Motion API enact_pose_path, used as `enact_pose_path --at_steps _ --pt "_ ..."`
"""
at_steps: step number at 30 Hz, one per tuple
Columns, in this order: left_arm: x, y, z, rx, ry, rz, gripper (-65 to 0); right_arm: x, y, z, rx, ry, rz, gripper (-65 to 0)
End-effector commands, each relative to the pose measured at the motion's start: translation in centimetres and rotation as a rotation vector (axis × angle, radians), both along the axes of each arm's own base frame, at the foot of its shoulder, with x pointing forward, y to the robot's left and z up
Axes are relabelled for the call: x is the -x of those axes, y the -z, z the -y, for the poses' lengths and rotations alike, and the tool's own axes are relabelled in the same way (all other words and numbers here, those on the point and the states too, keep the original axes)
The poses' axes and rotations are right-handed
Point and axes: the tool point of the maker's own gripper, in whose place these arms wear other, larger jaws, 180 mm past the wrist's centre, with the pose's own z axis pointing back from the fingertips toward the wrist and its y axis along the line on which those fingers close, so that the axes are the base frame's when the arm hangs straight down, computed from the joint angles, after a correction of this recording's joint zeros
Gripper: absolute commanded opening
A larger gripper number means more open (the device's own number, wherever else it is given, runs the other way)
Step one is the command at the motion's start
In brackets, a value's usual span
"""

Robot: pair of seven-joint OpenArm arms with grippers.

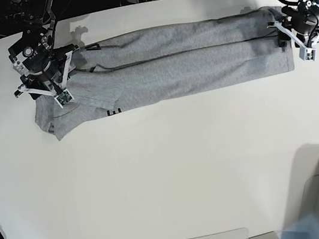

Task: Fold the T-shirt properly
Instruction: 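Lift the hem and fold it over toward the collar fold, then hold both ends of the folded grey strip with both grippers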

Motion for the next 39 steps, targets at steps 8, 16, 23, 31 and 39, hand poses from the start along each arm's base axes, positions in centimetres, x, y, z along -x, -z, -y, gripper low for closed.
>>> enact_pose_path --at_steps 8,16,23,31,39 --pt "-1.7 0.3 -1.6 0.022 -0.050 -0.006 -35.6 -0.6 0.4 -0.1 -0.005 -0.021 -0.003 -31.2" --pt "-1.5 -0.7 -3.5 0.003 -0.108 0.011 -35.5 -0.6 0.4 -0.1 -0.005 -0.021 -0.003 -31.2" --pt "0.8 1.7 -3.1 0.002 -0.077 -0.188 -34.4 -0.8 1.1 -0.1 -0.013 -0.020 -0.024 -31.2" --pt "4.4 5.1 -3.4 0.065 -0.147 -0.395 -35.1 -0.9 1.3 -0.1 -0.016 -0.020 -0.026 -31.2" --pt "4.6 6.5 -2.7 0.124 -0.173 -0.439 -58.2 -1.4 1.0 -0.2 -0.018 -0.020 -0.014 -31.2"
